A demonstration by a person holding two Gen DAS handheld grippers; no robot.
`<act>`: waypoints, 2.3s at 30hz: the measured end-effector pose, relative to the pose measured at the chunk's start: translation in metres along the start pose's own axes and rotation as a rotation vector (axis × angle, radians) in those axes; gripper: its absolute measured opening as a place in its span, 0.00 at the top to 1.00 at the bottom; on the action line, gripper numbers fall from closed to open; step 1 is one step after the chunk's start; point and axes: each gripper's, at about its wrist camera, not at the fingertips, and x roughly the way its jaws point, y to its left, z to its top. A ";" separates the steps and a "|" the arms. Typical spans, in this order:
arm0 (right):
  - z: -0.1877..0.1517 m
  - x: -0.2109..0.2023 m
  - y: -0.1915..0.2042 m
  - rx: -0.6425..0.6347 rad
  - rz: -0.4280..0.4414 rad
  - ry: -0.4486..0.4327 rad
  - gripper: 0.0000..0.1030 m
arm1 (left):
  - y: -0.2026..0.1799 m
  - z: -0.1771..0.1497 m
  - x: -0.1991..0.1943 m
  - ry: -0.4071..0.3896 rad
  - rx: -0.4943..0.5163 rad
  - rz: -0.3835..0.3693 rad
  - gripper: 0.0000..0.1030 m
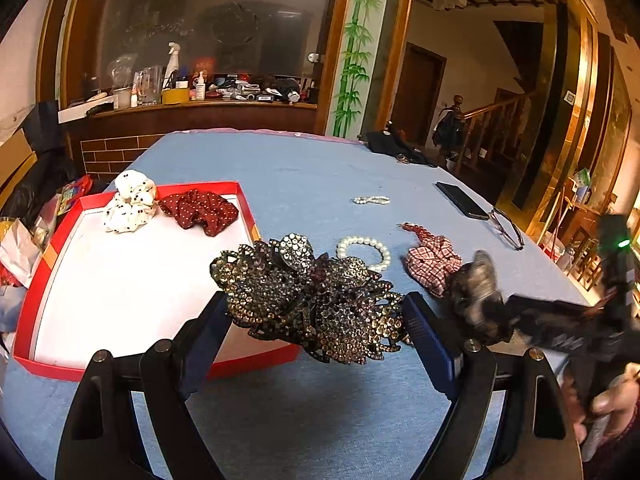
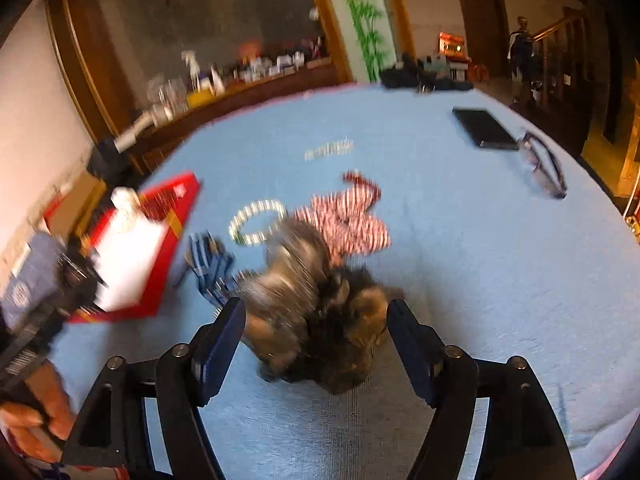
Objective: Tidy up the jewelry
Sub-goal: 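Carry the hair clip in the left tool while the right tool carries the grey scrunchie to the box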
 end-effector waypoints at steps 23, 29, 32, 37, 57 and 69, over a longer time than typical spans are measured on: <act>0.003 -0.027 0.031 -0.069 -0.016 -0.094 0.47 | 0.007 -0.001 0.002 0.003 -0.005 0.026 0.17; -0.003 -0.001 0.047 -0.201 -0.138 -0.047 0.51 | 0.004 -0.002 0.004 0.013 0.002 0.025 0.17; -0.003 0.021 0.036 -0.166 -0.162 0.026 0.84 | 0.003 -0.002 0.004 0.013 0.010 0.026 0.17; 0.004 0.001 0.028 -0.100 -0.098 -0.035 0.89 | 0.006 -0.001 0.005 0.013 0.007 0.034 0.17; 0.045 -0.028 0.124 -0.205 0.163 -0.097 0.89 | 0.059 0.016 -0.012 -0.022 -0.016 0.138 0.17; 0.067 0.037 0.212 -0.266 0.294 0.019 0.88 | 0.152 0.045 0.001 0.046 -0.085 0.247 0.17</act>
